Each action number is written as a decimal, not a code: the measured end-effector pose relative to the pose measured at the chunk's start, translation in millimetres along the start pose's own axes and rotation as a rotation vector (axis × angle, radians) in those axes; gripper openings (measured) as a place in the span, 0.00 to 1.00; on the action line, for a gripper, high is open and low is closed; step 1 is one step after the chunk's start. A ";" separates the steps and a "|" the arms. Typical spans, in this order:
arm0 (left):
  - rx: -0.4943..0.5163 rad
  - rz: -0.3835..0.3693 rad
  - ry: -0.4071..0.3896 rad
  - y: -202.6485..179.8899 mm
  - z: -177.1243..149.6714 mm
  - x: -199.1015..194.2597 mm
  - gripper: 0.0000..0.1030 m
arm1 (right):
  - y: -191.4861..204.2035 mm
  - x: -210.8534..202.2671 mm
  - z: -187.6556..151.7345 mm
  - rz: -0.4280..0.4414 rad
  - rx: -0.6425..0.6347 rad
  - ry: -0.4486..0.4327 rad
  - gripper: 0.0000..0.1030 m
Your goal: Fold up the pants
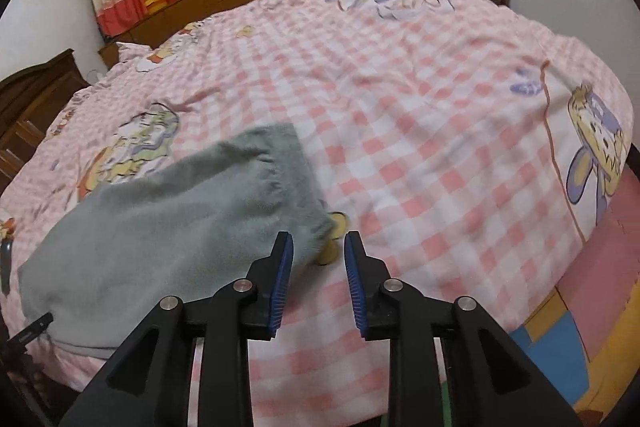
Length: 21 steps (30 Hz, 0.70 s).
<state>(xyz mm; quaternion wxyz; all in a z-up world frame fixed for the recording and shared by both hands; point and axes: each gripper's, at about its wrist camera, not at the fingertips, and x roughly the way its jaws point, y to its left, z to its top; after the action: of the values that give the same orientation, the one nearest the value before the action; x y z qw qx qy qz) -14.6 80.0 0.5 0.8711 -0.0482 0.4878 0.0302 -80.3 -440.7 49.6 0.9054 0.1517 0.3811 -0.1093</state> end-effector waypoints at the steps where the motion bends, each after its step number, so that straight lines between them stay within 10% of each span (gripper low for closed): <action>1: 0.007 -0.006 -0.006 0.0 -1.1 -1.2 1.00 | 4.2 -3.5 0.1 0.011 -0.007 -0.003 0.28; 21: 0.052 0.033 -0.119 63.7 -1.7 -50.2 0.96 | 128.9 44.7 -52.9 0.041 -0.233 0.221 0.40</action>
<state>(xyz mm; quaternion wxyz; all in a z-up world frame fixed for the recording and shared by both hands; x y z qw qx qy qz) -48.5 142.8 38.9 0.8989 -0.0159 0.4365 0.0347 -44.0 -305.6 6.9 0.8715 0.0644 0.4853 -0.0286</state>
